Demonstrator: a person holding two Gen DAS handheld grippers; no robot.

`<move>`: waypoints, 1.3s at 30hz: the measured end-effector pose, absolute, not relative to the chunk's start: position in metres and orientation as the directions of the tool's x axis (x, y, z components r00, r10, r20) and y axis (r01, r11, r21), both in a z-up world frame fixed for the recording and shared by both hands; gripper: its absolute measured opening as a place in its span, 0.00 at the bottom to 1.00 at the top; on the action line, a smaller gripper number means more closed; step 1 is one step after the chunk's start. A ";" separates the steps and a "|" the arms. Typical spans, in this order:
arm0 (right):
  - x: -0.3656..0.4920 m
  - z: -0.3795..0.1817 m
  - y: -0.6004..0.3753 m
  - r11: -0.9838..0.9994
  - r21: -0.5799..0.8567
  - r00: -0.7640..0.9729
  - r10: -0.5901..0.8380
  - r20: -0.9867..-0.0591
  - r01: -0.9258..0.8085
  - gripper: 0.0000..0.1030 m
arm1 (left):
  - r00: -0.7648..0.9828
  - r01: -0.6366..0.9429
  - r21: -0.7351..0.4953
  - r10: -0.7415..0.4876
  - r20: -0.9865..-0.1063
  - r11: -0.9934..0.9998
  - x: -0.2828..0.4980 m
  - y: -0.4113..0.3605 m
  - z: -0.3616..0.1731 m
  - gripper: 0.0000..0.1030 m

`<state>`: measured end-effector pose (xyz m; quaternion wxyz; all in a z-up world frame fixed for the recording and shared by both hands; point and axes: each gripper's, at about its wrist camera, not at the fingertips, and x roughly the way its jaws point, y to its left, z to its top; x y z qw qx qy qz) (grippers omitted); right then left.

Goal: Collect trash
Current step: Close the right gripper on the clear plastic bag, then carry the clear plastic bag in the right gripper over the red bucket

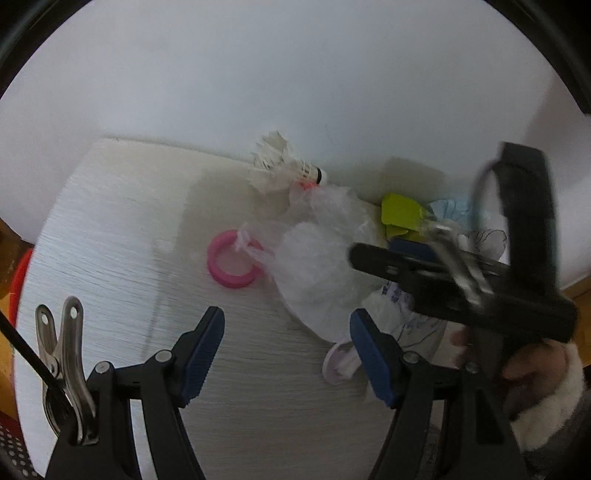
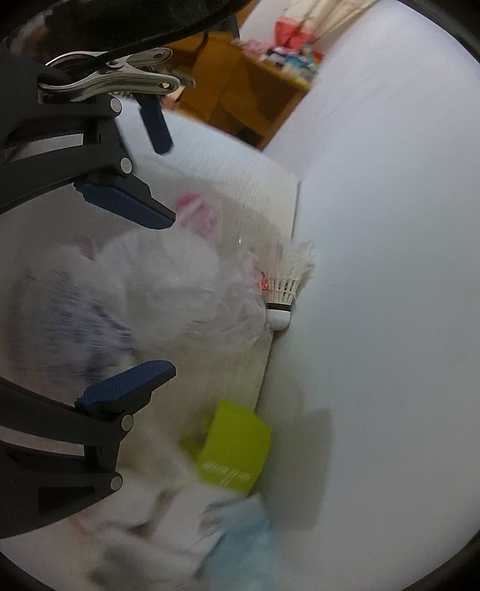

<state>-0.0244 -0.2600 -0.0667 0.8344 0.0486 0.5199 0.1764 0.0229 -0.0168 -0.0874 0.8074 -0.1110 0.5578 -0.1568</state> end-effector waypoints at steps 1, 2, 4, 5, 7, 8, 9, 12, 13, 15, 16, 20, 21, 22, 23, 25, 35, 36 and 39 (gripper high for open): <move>-0.017 -0.076 -0.259 0.936 0.259 0.383 0.336 -0.860 -0.240 0.73 | 0.321 0.124 -0.357 -0.378 -0.869 0.926 0.024 -0.018 -0.090 0.72; -0.014 -0.082 -0.259 0.935 0.267 0.371 0.339 -0.864 -0.234 0.73 | 0.309 0.118 -0.371 -0.389 -0.868 0.921 0.027 -0.019 -0.094 0.72; -0.007 -0.096 -0.263 0.922 0.322 0.333 0.379 -0.863 -0.215 0.72 | 0.297 0.112 -0.381 -0.397 -0.868 0.918 0.030 -0.019 -0.099 0.72; -0.006 -0.100 -0.266 0.911 0.357 0.327 0.409 -0.852 -0.209 0.66 | 0.291 0.107 -0.383 -0.398 -0.870 0.917 0.032 -0.020 -0.102 0.72; -0.009 -0.102 -0.272 0.889 0.408 0.339 0.456 -0.823 -0.206 0.45 | 0.276 0.087 -0.390 -0.399 -0.875 0.917 0.034 -0.021 -0.108 0.72; -0.010 -0.104 -0.275 0.881 0.430 0.334 0.473 -0.816 -0.197 0.35 | 0.268 0.070 -0.414 -0.416 -0.869 0.908 0.035 -0.019 -0.111 0.72; -0.013 -0.106 -0.280 0.863 0.471 0.334 0.504 -0.796 -0.180 0.33 | 0.262 0.054 -0.438 -0.436 -0.861 0.897 0.036 -0.017 -0.114 0.74; -0.023 -0.111 -0.293 0.785 0.601 0.320 0.614 -0.722 -0.150 0.14 | 0.238 -0.011 -0.529 -0.512 -0.826 0.848 0.035 -0.010 -0.121 0.76; -0.028 -0.112 -0.297 0.742 0.656 0.316 0.661 -0.680 -0.141 0.12 | 0.245 -0.035 -0.554 -0.530 -0.812 0.832 0.033 -0.006 -0.121 0.75; -0.037 -0.112 -0.302 0.678 0.723 0.321 0.720 -0.615 -0.136 0.11 | 0.288 -0.038 -0.560 -0.528 -0.799 0.827 0.026 0.000 -0.113 0.66; -0.043 -0.111 -0.305 0.660 0.740 0.327 0.734 -0.595 -0.134 0.11 | 0.311 -0.030 -0.532 -0.498 -0.810 0.846 0.022 0.003 -0.106 0.42; -0.056 -0.107 -0.315 0.648 0.751 0.364 0.734 -0.574 -0.123 0.11 | 0.341 -0.016 -0.514 -0.478 -0.809 0.858 0.012 0.015 -0.090 0.10; -0.059 -0.106 -0.318 0.637 0.761 0.373 0.740 -0.559 -0.123 0.11 | 0.352 -0.015 -0.520 -0.482 -0.802 0.854 0.009 0.018 -0.085 0.07; -0.060 -0.103 -0.319 0.629 0.768 0.382 0.745 -0.547 -0.125 0.11 | 0.367 -0.007 -0.525 -0.486 -0.793 0.851 0.006 0.020 -0.079 0.06; -0.063 -0.102 -0.320 0.626 0.769 0.388 0.746 -0.541 -0.130 0.11 | 0.379 0.001 -0.528 -0.489 -0.786 0.849 0.004 0.022 -0.074 0.05; -0.068 -0.094 -0.321 0.625 0.766 0.401 0.747 -0.530 -0.150 0.11 | 0.409 0.019 -0.533 -0.493 -0.768 0.846 0.003 0.023 -0.060 0.04; -0.079 -0.032 -0.316 0.645 0.711 0.457 0.741 -0.492 -0.281 0.11 | 0.490 0.075 -0.537 -0.500 -0.714 0.840 -0.001 0.038 -0.007 0.04; -0.078 -0.029 -0.311 0.643 0.711 0.455 0.744 -0.489 -0.287 0.11 | 0.495 0.075 -0.535 -0.497 -0.713 0.842 -0.004 0.032 -0.008 0.04; -0.078 -0.026 -0.303 0.639 0.707 0.445 0.751 -0.488 -0.303 0.11 | 0.513 0.073 -0.527 -0.485 -0.708 0.847 -0.009 0.029 -0.003 0.04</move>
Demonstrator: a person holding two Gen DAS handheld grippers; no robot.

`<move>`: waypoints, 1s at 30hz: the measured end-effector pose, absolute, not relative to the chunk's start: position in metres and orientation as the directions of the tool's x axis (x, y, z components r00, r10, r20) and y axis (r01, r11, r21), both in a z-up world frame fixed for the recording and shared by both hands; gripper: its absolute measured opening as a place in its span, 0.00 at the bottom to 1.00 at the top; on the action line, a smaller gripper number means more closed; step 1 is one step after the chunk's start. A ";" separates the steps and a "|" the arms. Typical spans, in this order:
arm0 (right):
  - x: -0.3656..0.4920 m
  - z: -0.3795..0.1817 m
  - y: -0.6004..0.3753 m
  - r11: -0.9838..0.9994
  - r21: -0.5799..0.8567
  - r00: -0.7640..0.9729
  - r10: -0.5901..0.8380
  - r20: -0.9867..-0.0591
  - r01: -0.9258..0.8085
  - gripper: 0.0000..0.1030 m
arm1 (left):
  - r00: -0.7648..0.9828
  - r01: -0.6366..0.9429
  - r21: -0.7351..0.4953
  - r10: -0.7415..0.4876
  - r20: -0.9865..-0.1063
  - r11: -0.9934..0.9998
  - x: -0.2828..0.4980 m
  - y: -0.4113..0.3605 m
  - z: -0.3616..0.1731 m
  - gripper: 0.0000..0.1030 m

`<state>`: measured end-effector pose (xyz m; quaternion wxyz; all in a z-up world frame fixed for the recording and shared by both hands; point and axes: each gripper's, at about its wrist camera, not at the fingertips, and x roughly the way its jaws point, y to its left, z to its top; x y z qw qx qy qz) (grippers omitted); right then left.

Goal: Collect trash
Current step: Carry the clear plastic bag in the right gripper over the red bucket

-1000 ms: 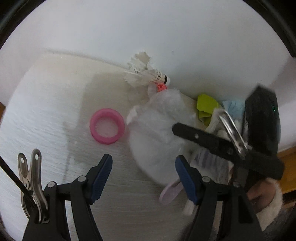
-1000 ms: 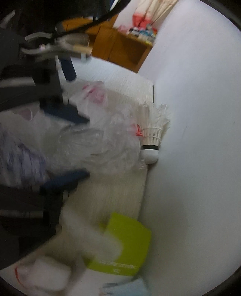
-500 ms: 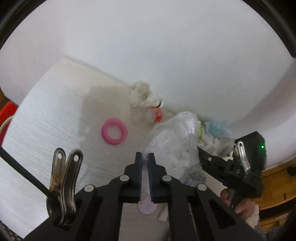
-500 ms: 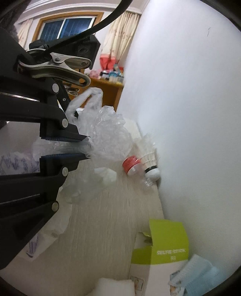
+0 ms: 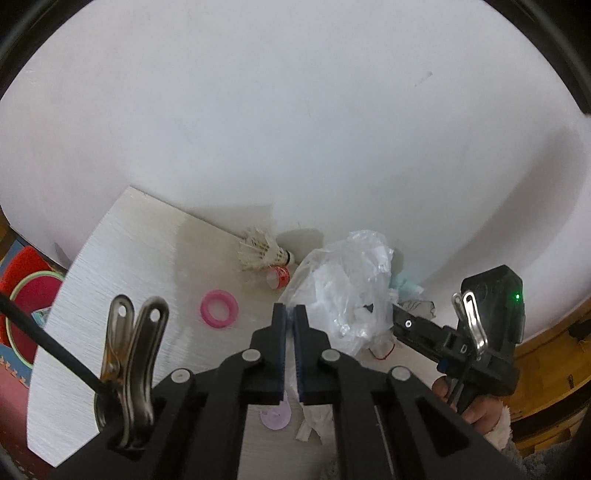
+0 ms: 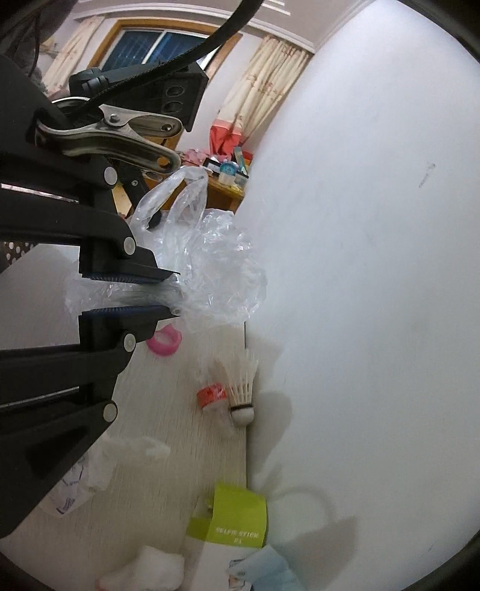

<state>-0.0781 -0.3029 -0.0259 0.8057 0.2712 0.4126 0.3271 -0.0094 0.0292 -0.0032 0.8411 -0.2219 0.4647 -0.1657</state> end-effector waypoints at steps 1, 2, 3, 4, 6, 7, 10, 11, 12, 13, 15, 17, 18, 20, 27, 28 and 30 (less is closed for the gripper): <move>-0.077 -0.024 -0.301 0.640 0.704 0.444 0.751 -0.489 -0.308 0.11 | 0.520 0.072 -0.524 -0.480 -0.706 0.849 -0.010 0.030 -0.001 0.04; -0.078 -0.022 -0.298 0.640 0.702 0.441 0.752 -0.490 -0.313 0.11 | 0.528 0.072 -0.519 -0.474 -0.705 0.852 -0.013 0.033 0.002 0.03; -0.079 -0.021 -0.294 0.638 0.701 0.437 0.755 -0.489 -0.318 0.11 | 0.541 0.069 -0.510 -0.462 -0.703 0.857 -0.009 0.031 -0.002 0.03; -0.078 -0.021 -0.293 0.634 0.703 0.432 0.760 -0.486 -0.324 0.11 | 0.551 0.067 -0.498 -0.448 -0.704 0.865 -0.012 0.032 0.000 0.03; -0.075 -0.019 -0.287 0.626 0.704 0.424 0.768 -0.481 -0.336 0.11 | 0.566 0.058 -0.474 -0.420 -0.710 0.879 -0.020 0.039 0.005 0.03; -0.074 -0.019 -0.282 0.625 0.701 0.420 0.770 -0.480 -0.344 0.11 | 0.572 0.049 -0.467 -0.408 -0.711 0.883 -0.022 0.041 0.006 0.03; -0.070 -0.014 -0.266 0.628 0.686 0.406 0.772 -0.489 -0.368 0.11 | 0.585 0.017 -0.458 -0.380 -0.716 0.889 -0.027 0.056 0.011 0.03; -0.067 -0.014 -0.259 0.627 0.681 0.399 0.774 -0.492 -0.377 0.11 | 0.590 0.007 -0.455 -0.371 -0.717 0.890 -0.029 0.061 0.012 0.03; -0.063 -0.015 -0.250 0.624 0.679 0.391 0.778 -0.493 -0.386 0.11 | 0.594 -0.003 -0.451 -0.361 -0.719 0.893 -0.032 0.066 0.014 0.03; -0.061 -0.014 -0.245 0.621 0.679 0.384 0.781 -0.493 -0.391 0.11 | 0.598 -0.014 -0.445 -0.349 -0.722 0.896 -0.033 0.070 0.014 0.03; -0.057 -0.011 -0.231 0.605 0.682 0.358 0.795 -0.490 -0.410 0.11 | 0.599 -0.040 -0.432 -0.324 -0.732 0.901 -0.035 0.080 0.015 0.03; -0.053 -0.007 -0.214 0.606 0.666 0.338 0.796 -0.503 -0.436 0.11 | 0.600 -0.066 -0.426 -0.305 -0.740 0.902 -0.036 0.089 0.015 0.03; -0.051 -0.006 -0.205 0.602 0.660 0.327 0.798 -0.506 -0.449 0.11 | 0.602 -0.077 -0.422 -0.296 -0.742 0.903 -0.038 0.095 0.015 0.03; -0.048 -0.004 -0.193 0.593 0.658 0.310 0.805 -0.507 -0.464 0.11 | 0.608 -0.096 -0.413 -0.275 -0.745 0.906 -0.039 0.104 0.018 0.03; -0.034 -0.004 -0.151 0.559 0.668 0.248 0.825 -0.508 -0.491 0.11 | 0.623 -0.163 -0.410 -0.229 -0.748 0.898 -0.039 0.132 0.018 0.03; -0.032 -0.005 -0.143 0.556 0.665 0.236 0.825 -0.513 -0.499 0.11 | 0.620 -0.174 -0.414 -0.227 -0.751 0.894 -0.040 0.138 0.016 0.03; -0.029 -0.004 -0.131 0.554 0.659 0.222 0.824 -0.521 -0.509 0.11 | 0.618 -0.194 -0.418 -0.220 -0.754 0.887 -0.044 0.154 0.015 0.03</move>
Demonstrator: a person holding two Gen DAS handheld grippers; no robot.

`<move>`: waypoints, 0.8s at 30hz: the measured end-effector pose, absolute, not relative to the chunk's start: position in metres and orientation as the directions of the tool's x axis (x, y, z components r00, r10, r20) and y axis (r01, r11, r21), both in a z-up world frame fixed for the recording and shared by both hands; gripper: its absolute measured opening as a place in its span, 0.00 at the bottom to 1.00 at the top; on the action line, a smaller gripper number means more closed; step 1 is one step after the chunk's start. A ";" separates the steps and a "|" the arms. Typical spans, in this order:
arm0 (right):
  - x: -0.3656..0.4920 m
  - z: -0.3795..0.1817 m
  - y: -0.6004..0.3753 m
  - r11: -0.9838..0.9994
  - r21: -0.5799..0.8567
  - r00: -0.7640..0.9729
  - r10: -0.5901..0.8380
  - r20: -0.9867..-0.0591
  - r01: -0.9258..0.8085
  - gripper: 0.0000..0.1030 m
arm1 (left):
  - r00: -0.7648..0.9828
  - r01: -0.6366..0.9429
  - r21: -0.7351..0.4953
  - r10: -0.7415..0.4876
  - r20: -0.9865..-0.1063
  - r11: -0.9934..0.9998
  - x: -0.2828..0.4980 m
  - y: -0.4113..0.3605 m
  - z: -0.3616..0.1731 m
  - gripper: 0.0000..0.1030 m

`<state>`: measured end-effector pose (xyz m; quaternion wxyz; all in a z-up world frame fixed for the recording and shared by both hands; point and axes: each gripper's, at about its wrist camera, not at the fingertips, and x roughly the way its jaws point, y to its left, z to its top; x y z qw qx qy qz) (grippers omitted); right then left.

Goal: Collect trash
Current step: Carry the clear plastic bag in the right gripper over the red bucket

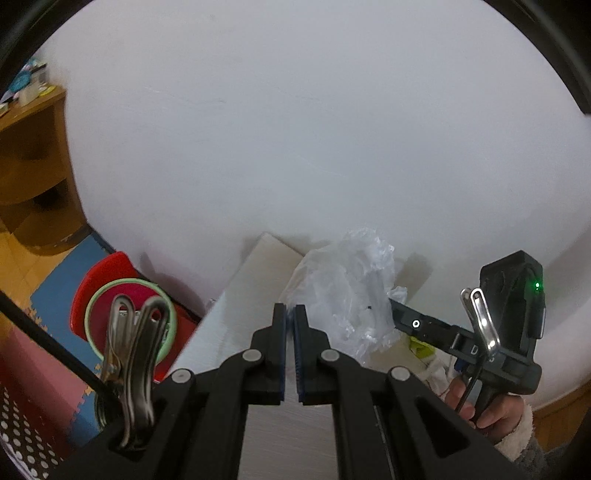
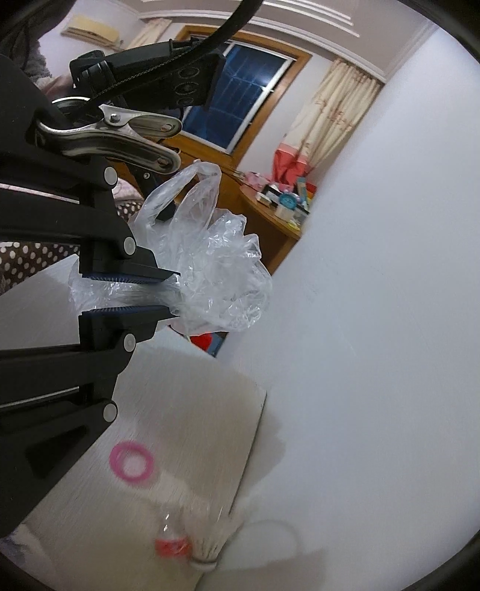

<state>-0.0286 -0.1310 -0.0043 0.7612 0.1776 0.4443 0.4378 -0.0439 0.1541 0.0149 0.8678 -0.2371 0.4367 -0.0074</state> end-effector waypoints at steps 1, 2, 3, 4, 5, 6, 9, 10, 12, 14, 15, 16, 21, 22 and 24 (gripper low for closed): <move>-0.025 -0.005 -0.122 0.549 0.659 0.211 0.825 -0.524 -0.513 0.11 | 0.618 -0.204 -0.419 -0.215 -0.756 0.885 -0.043 0.162 0.015 0.03; -0.024 -0.004 -0.115 0.546 0.661 0.204 0.827 -0.524 -0.516 0.11 | 0.618 -0.216 -0.417 -0.207 -0.758 0.883 -0.041 0.168 0.016 0.03; -0.022 -0.004 -0.109 0.541 0.662 0.197 0.829 -0.523 -0.518 0.11 | 0.618 -0.229 -0.414 -0.198 -0.761 0.881 -0.039 0.176 0.016 0.03; -0.020 -0.003 -0.101 0.535 0.664 0.188 0.832 -0.522 -0.522 0.11 | 0.618 -0.241 -0.412 -0.189 -0.763 0.879 -0.038 0.185 0.016 0.03; -0.018 -0.003 -0.093 0.529 0.666 0.180 0.835 -0.521 -0.526 0.11 | 0.618 -0.251 -0.410 -0.182 -0.765 0.877 -0.038 0.195 0.017 0.03; -0.016 -0.003 -0.085 0.524 0.668 0.172 0.836 -0.520 -0.528 0.11 | 0.618 -0.258 -0.408 -0.175 -0.766 0.876 -0.038 0.201 0.018 0.03; -0.010 -0.003 -0.058 0.508 0.676 0.147 0.843 -0.517 -0.534 0.11 | 0.613 -0.282 -0.395 -0.152 -0.775 0.874 -0.037 0.222 0.021 0.03; -0.008 -0.004 -0.047 0.503 0.678 0.137 0.845 -0.517 -0.536 0.11 | 0.612 -0.289 -0.391 -0.145 -0.777 0.874 -0.037 0.231 0.022 0.03; -0.004 -0.005 -0.032 0.496 0.683 0.122 0.846 -0.519 -0.536 0.11 | 0.610 -0.301 -0.386 -0.135 -0.781 0.872 -0.035 0.247 0.023 0.03; -0.002 -0.008 -0.012 0.491 0.684 0.106 0.845 -0.524 -0.539 0.11 | 0.606 -0.316 -0.378 -0.122 -0.786 0.870 -0.034 0.265 0.022 0.03; 0.000 -0.009 -0.003 0.489 0.684 0.098 0.844 -0.527 -0.541 0.11 | 0.604 -0.323 -0.378 -0.118 -0.788 0.868 -0.033 0.270 0.020 0.03; 0.002 -0.011 0.007 0.487 0.685 0.088 0.843 -0.530 -0.542 0.11 | 0.602 -0.332 -0.380 -0.117 -0.790 0.863 -0.032 0.279 0.018 0.03; 0.009 -0.016 0.052 0.489 0.675 0.053 0.829 -0.557 -0.553 0.11 | 0.585 -0.375 -0.396 -0.118 -0.803 0.838 -0.027 0.313 0.004 0.03; 0.010 -0.018 0.062 0.494 0.669 0.047 0.822 -0.567 -0.556 0.11 | 0.581 -0.383 -0.401 -0.120 -0.805 0.832 -0.025 0.320 0.000 0.03; 0.012 -0.022 0.075 0.500 0.660 0.040 0.812 -0.582 -0.561 0.11 | 0.574 -0.395 -0.408 -0.125 -0.809 0.823 -0.023 0.334 -0.010 0.03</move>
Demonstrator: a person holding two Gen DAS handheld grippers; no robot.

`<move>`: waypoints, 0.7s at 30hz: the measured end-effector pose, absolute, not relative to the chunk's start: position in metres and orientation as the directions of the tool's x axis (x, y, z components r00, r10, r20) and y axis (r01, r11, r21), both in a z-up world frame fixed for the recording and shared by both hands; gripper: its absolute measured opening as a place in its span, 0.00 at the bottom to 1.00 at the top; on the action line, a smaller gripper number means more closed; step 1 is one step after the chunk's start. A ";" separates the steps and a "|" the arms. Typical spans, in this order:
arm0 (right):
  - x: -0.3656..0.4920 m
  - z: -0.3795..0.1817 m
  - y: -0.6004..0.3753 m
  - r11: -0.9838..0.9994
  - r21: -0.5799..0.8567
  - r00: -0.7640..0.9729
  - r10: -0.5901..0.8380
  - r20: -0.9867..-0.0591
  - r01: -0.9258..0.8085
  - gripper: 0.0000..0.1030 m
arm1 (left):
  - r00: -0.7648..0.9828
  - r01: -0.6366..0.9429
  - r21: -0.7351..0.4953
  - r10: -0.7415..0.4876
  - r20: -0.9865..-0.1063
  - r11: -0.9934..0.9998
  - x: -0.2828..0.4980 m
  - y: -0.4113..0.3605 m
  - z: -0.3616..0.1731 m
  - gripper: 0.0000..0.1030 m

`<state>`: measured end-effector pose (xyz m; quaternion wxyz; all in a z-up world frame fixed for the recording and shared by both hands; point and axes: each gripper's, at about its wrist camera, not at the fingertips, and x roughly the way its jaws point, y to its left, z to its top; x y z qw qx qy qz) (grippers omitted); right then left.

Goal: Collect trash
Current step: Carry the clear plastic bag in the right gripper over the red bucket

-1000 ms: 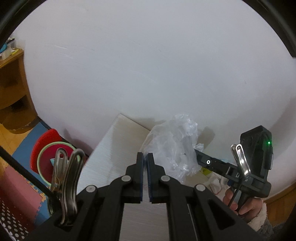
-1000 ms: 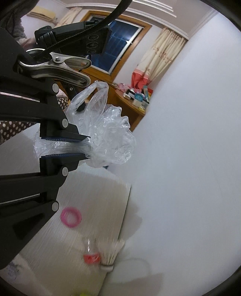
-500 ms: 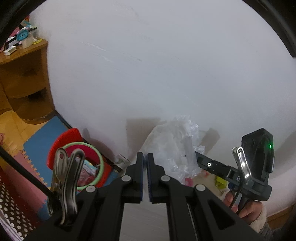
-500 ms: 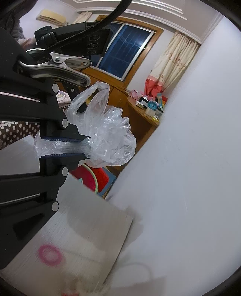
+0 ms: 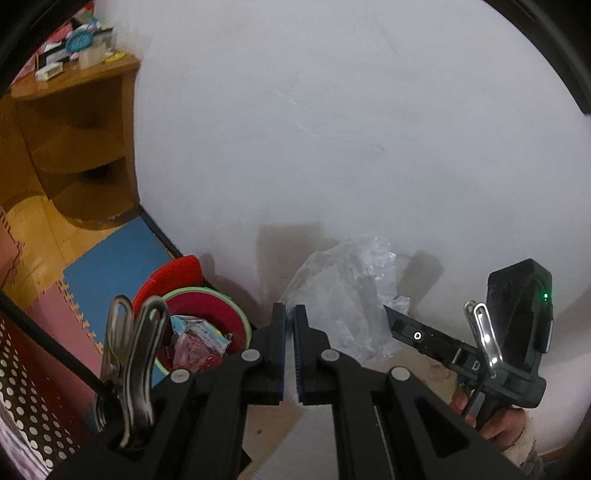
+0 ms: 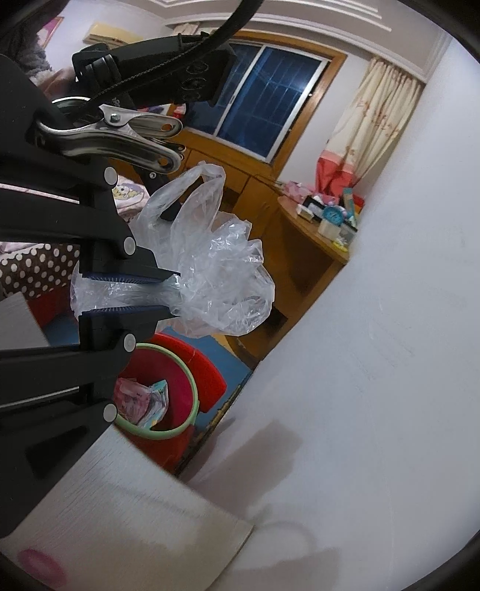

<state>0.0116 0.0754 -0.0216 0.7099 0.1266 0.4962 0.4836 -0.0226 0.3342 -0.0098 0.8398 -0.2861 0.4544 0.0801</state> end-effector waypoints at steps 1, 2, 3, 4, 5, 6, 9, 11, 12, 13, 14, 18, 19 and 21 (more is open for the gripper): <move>0.013 -0.024 0.084 0.505 0.655 0.035 0.806 -0.592 -0.562 0.11 | 0.571 -0.398 -0.411 -0.129 -0.811 0.820 -0.021 0.341 -0.015 0.03; 0.014 -0.026 0.089 0.511 0.650 0.033 0.800 -0.599 -0.563 0.11 | 0.567 -0.402 -0.413 -0.132 -0.813 0.817 -0.019 0.348 -0.020 0.03; 0.016 -0.029 0.093 0.516 0.646 0.031 0.794 -0.608 -0.563 0.11 | 0.565 -0.405 -0.416 -0.135 -0.814 0.814 -0.017 0.354 -0.024 0.03; 0.017 -0.032 0.101 0.522 0.642 0.028 0.787 -0.616 -0.561 0.11 | 0.568 -0.404 -0.424 -0.141 -0.811 0.810 -0.016 0.359 -0.027 0.03; 0.019 -0.034 0.106 0.527 0.642 0.027 0.784 -0.620 -0.557 0.11 | 0.570 -0.402 -0.431 -0.147 -0.808 0.808 -0.015 0.364 -0.030 0.03; 0.020 -0.038 0.113 0.535 0.642 0.024 0.778 -0.627 -0.550 0.11 | 0.566 -0.399 -0.431 -0.152 -0.810 0.809 -0.013 0.369 -0.034 0.03; 0.021 -0.045 0.128 0.553 0.621 0.026 0.758 -0.651 -0.556 0.11 | 0.549 -0.397 -0.434 -0.170 -0.818 0.808 -0.006 0.384 -0.046 0.03; 0.022 -0.053 0.134 0.569 0.610 0.030 0.744 -0.667 -0.552 0.11 | 0.535 -0.404 -0.437 -0.181 -0.826 0.803 -0.002 0.393 -0.058 0.03; 0.023 -0.059 0.139 0.579 0.608 0.030 0.737 -0.675 -0.543 0.11 | 0.527 -0.406 -0.437 -0.186 -0.829 0.803 0.000 0.397 -0.065 0.03; 0.025 -0.064 0.144 0.592 0.605 0.031 0.728 -0.685 -0.532 0.11 | 0.522 -0.409 -0.437 -0.188 -0.832 0.801 0.000 0.400 -0.071 0.03; 0.026 -0.067 0.150 0.602 0.602 0.029 0.720 -0.694 -0.525 0.11 | 0.517 -0.415 -0.444 -0.196 -0.834 0.794 0.001 0.405 -0.079 0.03; 0.031 -0.088 0.167 0.686 0.544 0.043 0.639 -0.768 -0.484 0.11 | 0.495 -0.444 -0.465 -0.223 -0.840 0.766 0.002 0.409 -0.101 0.03; 0.033 -0.096 0.171 0.699 0.538 0.041 0.626 -0.778 -0.471 0.11 | 0.492 -0.448 -0.469 -0.228 -0.840 0.761 0.004 0.411 -0.108 0.03; 0.037 -0.109 0.179 0.726 0.498 0.046 0.585 -0.810 -0.474 0.11 | 0.486 -0.454 -0.474 -0.237 -0.841 0.754 0.006 0.413 -0.120 0.03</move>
